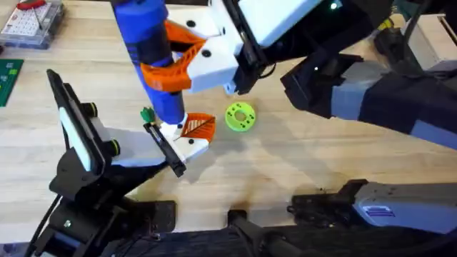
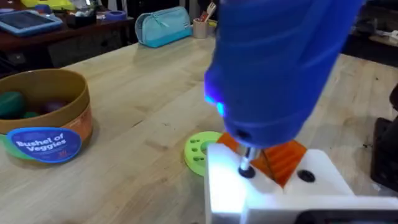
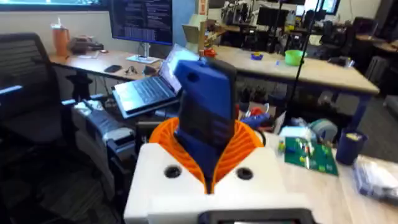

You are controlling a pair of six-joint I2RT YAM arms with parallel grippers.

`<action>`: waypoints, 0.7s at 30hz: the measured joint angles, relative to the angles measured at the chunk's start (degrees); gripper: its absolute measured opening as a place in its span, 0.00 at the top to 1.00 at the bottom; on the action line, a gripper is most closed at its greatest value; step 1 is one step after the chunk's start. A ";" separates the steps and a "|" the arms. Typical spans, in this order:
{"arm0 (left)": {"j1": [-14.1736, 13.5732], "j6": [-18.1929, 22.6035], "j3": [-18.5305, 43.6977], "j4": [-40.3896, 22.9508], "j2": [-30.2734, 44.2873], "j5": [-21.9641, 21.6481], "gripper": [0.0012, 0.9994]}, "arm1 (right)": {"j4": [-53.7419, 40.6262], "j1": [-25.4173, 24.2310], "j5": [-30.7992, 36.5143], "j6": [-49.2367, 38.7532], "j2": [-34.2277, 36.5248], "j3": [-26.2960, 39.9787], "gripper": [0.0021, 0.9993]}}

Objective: Pick up the gripper from the table and insert it into the empty holder that is missing its gripper. Then pick up a screw, insert it into the mounting hole, and use the screwdriver to tighten it. Finally, clean up the table by picking up the vegetable and placing it into the bucket.

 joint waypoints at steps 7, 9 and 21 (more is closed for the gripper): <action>0.00 0.00 0.00 0.00 0.00 0.00 0.99 | -3.58 -2.32 -2.57 3.11 0.07 9.44 0.98; 0.00 0.00 0.00 0.00 -0.02 0.00 0.99 | -5.55 -3.23 -3.28 3.48 0.07 12.57 0.98; 0.00 0.00 0.00 0.00 0.00 0.00 0.99 | -39.04 -8.00 -7.29 -4.89 0.07 20.39 0.98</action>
